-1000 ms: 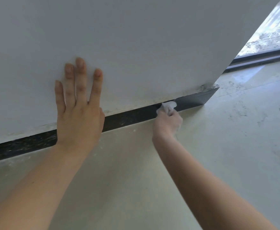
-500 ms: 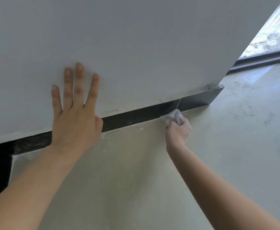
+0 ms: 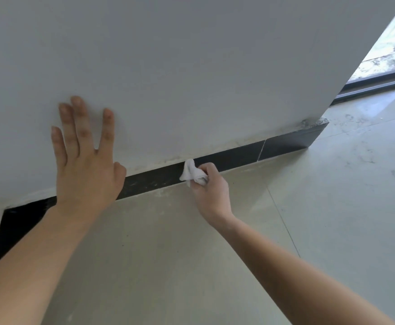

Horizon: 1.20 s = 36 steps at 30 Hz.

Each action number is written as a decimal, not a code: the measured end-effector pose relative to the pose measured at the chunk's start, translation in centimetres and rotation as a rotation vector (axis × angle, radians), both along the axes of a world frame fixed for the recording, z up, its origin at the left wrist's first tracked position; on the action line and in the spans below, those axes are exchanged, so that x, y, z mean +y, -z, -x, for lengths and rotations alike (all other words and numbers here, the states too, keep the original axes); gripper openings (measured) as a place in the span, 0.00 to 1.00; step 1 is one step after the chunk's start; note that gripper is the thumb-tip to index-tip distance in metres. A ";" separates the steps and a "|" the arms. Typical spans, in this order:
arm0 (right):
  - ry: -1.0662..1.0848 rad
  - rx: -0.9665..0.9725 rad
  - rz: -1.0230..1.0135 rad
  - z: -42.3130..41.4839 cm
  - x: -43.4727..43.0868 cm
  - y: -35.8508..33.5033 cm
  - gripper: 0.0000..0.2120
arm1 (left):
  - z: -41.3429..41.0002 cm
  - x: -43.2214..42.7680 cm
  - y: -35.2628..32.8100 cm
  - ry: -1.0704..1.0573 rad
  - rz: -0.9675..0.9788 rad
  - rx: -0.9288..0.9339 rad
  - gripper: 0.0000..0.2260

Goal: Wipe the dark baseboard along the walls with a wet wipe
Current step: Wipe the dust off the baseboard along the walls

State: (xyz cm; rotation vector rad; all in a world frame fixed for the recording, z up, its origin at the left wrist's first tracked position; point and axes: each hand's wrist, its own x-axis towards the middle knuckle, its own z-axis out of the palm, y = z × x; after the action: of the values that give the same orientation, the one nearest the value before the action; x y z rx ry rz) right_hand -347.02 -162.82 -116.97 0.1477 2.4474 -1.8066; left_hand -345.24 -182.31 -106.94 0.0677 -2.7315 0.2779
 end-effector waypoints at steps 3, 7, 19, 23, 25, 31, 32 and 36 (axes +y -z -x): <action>0.209 -0.053 0.012 0.8 3.7 0.4 0.04 | 0.3 -0.4 0.5 0.027 0.001 0.034 0.41; 0.448 -0.066 -0.073 3.1 7.6 1.3 0.05 | 1.2 -1.0 1.2 0.036 0.007 0.095 0.39; 0.339 -0.002 -0.109 1.4 -2.5 4.0 0.12 | 1.9 -2.3 2.3 0.144 0.015 0.168 0.40; 0.050 0.024 -0.209 -0.1 -4.8 4.6 0.09 | 2.0 -2.3 2.4 0.144 0.006 0.170 0.40; -0.144 0.032 -0.253 -0.9 -5.2 4.5 0.07 | 1.9 -2.3 2.4 0.147 0.009 0.167 0.40; 0.180 -0.083 0.038 -2.2 -2.7 3.7 0.07 | 0.6 -4.0 1.5 0.213 0.022 0.178 0.36; 0.238 -0.074 0.036 -1.8 -1.7 3.6 0.07 | 0.3 -4.9 1.1 0.215 0.028 0.187 0.35; 0.278 -0.006 -0.013 -0.2 -1.4 3.4 0.04 | 0.3 -8.8 0.6 0.239 0.210 0.223 0.34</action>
State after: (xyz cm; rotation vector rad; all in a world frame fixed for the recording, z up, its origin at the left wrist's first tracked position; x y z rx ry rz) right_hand -346.84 -164.26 -120.33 0.5173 2.5402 -1.8873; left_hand -345.55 -191.16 -107.53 -0.2678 -2.4439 0.4557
